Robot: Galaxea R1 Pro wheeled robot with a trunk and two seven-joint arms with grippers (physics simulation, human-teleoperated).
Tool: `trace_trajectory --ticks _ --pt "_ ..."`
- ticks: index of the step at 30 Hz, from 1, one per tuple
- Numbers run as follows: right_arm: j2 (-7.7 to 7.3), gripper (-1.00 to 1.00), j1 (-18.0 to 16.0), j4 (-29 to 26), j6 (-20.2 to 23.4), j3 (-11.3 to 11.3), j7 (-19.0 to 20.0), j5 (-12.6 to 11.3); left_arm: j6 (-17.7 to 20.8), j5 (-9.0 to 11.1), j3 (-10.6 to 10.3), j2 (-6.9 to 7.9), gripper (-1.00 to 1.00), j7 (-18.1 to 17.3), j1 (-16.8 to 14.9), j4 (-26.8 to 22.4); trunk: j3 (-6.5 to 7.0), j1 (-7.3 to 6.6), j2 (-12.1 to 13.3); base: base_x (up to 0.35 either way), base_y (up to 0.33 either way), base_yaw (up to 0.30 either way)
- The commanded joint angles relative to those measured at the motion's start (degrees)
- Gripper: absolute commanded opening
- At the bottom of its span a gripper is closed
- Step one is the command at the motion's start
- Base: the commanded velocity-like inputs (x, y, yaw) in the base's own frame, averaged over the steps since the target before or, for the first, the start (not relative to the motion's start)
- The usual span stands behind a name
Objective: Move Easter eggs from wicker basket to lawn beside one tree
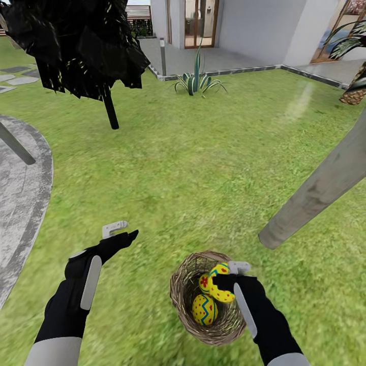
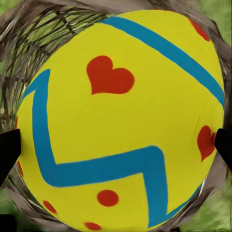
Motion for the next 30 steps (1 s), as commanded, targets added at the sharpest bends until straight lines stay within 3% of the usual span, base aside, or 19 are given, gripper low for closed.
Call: trace_trajectory --ticks 1,3,6,21,25,30 --pt "-0.01 -1.00 0.7 -2.7 3.6 0.5 -0.7 -0.5 0.4 0.1 0.2 -0.07 1.00 -0.3 0.0 -0.1 -0.04 0.00 0.0 0.000 0.000 0.000" --pt "-0.11 -1.00 1.3 -6.4 8.6 0.8 -0.7 -0.5 0.3 0.1 0.2 -0.07 1.00 -0.3 0.0 0.0 -0.04 0.00 0.0 0.000 0.000 0.000" --pt "-0.27 -1.00 1.4 -7.6 10.2 0.9 -0.7 -0.5 0.3 0.0 0.2 -0.07 1.00 -0.3 0.0 0.0 -0.04 0.00 0.0 0.000 0.000 0.000" --pt "-0.63 -1.00 1.4 -12.3 13.0 0.6 -0.7 -0.5 0.3 0.0 0.2 -0.07 1.00 -0.3 0.0 0.0 -0.04 0.00 0.0 0.000 0.000 0.000" --pt "-0.71 -1.00 1.4 -13.7 13.1 -1.3 -0.7 -0.5 0.3 0.0 0.2 -0.07 1.00 -0.3 0.0 0.0 -0.04 0.00 0.0 0.000 0.000 0.000" --pt "-0.83 -1.00 1.4 -14.0 13.1 -1.9 -0.6 -0.5 0.3 0.0 0.2 -0.07 1.00 -0.3 0.0 0.0 -0.04 0.00 0.0 0.000 0.000 0.000"
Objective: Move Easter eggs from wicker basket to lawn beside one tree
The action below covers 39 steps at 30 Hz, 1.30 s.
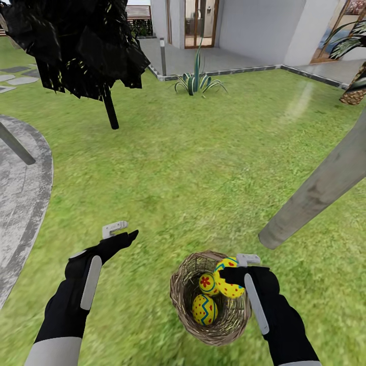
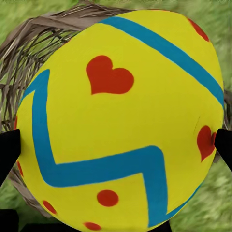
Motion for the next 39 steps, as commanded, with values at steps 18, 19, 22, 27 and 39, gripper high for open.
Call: trace_trajectory --ticks 18,19,22,27,39 --pt "-7.67 -1.00 0.0 -2.0 0.2 -7.8 -0.4 -0.6 0.4 0.1 0.2 -0.06 1.00 -0.3 0.0 -0.1 -0.04 0.00 0.0 0.000 0.000 0.000" --pt "-8.29 -1.00 0.0 -2.0 0.1 -7.9 -0.4 -0.6 0.4 0.1 0.2 -0.06 1.00 -0.3 0.0 -0.1 -0.04 0.00 0.0 0.000 0.000 0.000" --pt "-9.50 -1.00 0.0 -1.9 0.1 -9.6 -0.5 -0.6 0.3 0.1 0.2 -0.06 1.00 -0.3 0.0 -0.1 -0.04 0.00 0.0 0.000 0.000 0.000" --pt "-11.09 -1.00 0.0 -1.5 -0.6 -11.2 -0.5 -0.3 0.2 0.1 0.2 -0.06 1.00 -0.3 0.0 -0.1 -0.04 0.00 0.0 0.000 0.000 0.000" --pt "-15.04 -1.00 0.0 5.2 -7.4 -11.6 -0.5 -0.2 0.2 0.1 0.2 -0.06 1.00 -0.3 0.0 -0.1 -0.04 0.00 0.0 0.000 0.000 0.000"
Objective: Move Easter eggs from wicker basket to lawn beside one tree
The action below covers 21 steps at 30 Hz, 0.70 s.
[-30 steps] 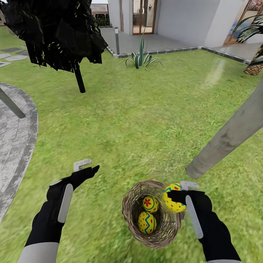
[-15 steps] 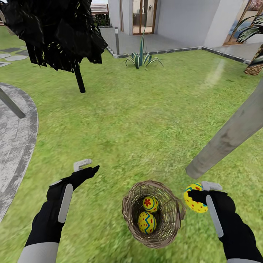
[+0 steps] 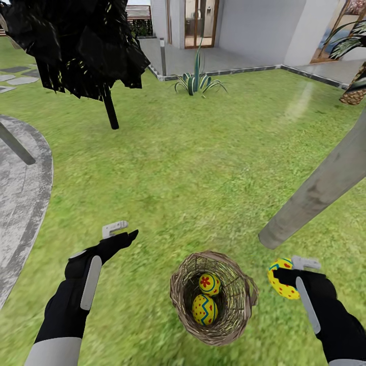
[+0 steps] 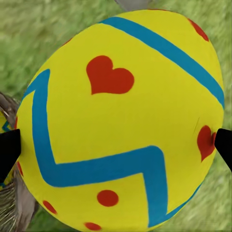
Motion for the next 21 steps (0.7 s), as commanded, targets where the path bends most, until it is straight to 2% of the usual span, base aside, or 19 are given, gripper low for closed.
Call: trace_trajectory --ticks 1,5,10,13,14,17,19,21 --pt "-0.05 -1.00 0.0 0.8 -0.9 0.0 -0.5 -0.5 0.4 0.1 0.2 -0.07 1.00 -0.3 0.0 -0.1 -0.04 0.00 0.0 0.000 0.000 0.000" --pt "-0.03 -1.00 0.0 5.3 -7.0 0.0 -0.9 -0.3 0.4 0.1 0.2 -0.07 1.00 -0.3 0.0 -0.1 -0.04 0.00 0.0 0.000 0.000 0.000" --pt "0.05 -1.00 0.0 6.8 -9.9 0.2 -1.1 0.1 0.4 0.1 0.2 -0.07 1.00 -0.3 0.0 -0.1 -0.04 0.00 0.0 0.000 0.000 0.000" --pt "0.22 -1.00 0.0 9.6 -13.9 0.6 -1.1 0.7 0.5 0.3 0.0 -0.14 1.00 -1.2 0.0 -0.2 -0.04 0.00 0.0 0.000 0.000 0.000" --pt "0.25 -1.00 0.0 10.1 -14.7 0.6 -1.1 0.9 0.6 0.9 -1.4 -0.21 1.00 -2.6 -0.1 -0.2 -0.04 0.00 0.0 0.000 0.000 0.000" --pt "0.36 -1.00 0.0 10.5 -15.4 0.7 -1.1 1.1 0.7 3.4 -9.1 -0.20 1.00 -5.8 -0.1 -0.5 0.01 0.00 0.0 0.000 0.000 -0.035" --pt "0.46 -1.00 0.0 10.6 -15.5 0.7 -1.1 1.1 0.7 3.8 -12.0 -0.27 1.00 -6.3 -0.1 -0.7 0.12 0.00 0.0 0.000 0.000 -0.163" --pt "0.53 -1.00 0.0 10.6 -15.5 0.8 -1.1 1.1 0.8 5.2 -15.1 -0.32 1.00 -6.4 -0.1 -0.8 0.24 0.00 0.0 0.000 0.000 -0.196"
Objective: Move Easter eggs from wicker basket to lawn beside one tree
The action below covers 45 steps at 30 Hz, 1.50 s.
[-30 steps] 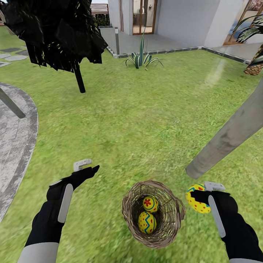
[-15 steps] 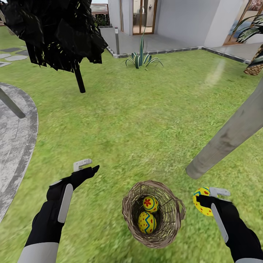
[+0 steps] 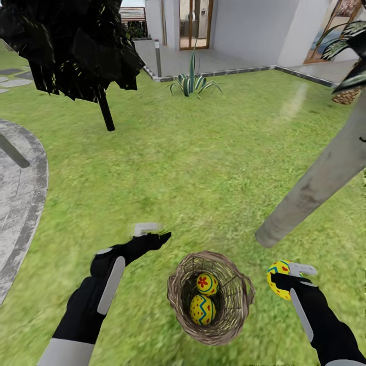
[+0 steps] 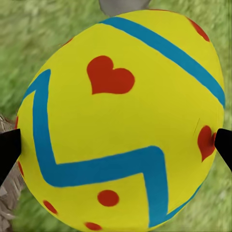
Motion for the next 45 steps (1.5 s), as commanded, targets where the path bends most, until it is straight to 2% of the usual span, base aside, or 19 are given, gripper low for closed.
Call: trace_trajectory --ticks 1,4,6,13,17,26,30,37,41,45 --pt "-0.01 -1.00 0.0 -0.1 0.2 0.1 -0.4 -0.4 0.3 1.4 -1.5 -0.03 1.00 -0.1 0.0 -0.1 0.03 0.00 0.0 0.000 0.000 -0.203" --pt "0.04 -1.00 0.0 -0.1 0.2 0.2 -0.4 -0.4 0.3 5.2 -4.1 -0.04 1.00 -0.1 0.0 -0.2 0.23 0.00 0.0 0.000 0.000 -0.205" --pt "0.04 -1.00 0.0 -0.1 0.2 0.2 -0.4 -0.4 0.3 6.1 -5.6 -0.08 1.00 -0.1 0.0 -0.2 0.36 0.00 0.0 0.000 0.000 -0.205" --pt "0.02 -1.00 0.0 -0.2 -0.4 0.2 -0.3 -0.4 0.0 6.7 -6.8 -1.72 1.00 -0.1 0.0 -0.3 0.82 0.00 0.0 0.000 0.000 -0.205" --pt "0.00 -1.00 0.0 -0.3 -1.4 0.2 -0.3 -0.4 -0.1 6.7 -8.4 -1.79 1.00 -0.1 0.0 -0.3 1.09 0.00 0.0 0.000 0.000 -0.205" --pt "0.08 -1.00 0.0 -0.1 -3.6 0.3 -0.3 -0.6 -0.2 6.7 -8.8 -1.79 1.00 -0.1 0.0 -0.3 1.68 0.00 0.0 0.000 -0.094 -0.205" --pt "0.00 -1.00 0.0 -0.1 -3.7 2.9 -0.4 -0.4 -0.2 6.7 -8.8 -1.79 1.00 -0.1 0.0 -0.3 1.95 0.00 0.0 0.000 -0.248 -0.205" --pt "0.08 -1.00 0.0 0.1 -3.7 4.0 -0.4 -0.4 -0.2 6.7 -8.8 -1.79 1.00 -0.1 0.0 -0.3 2.15 0.00 0.0 0.104 -0.246 -0.086" --pt "0.09 -1.00 0.0 0.4 -4.4 7.1 -0.4 -0.5 -0.3 6.7 -8.8 -1.79 1.00 -0.1 0.0 -0.2 2.15 0.00 0.0 0.123 -0.127 -0.001" --pt "0.09 -1.00 0.0 4.6 -8.5 9.8 -0.5 -0.3 -0.3 6.7 -8.8 -1.79 1.00 -0.1 0.0 -0.2 2.15 0.00 0.0 0.009 -0.009 0.000"
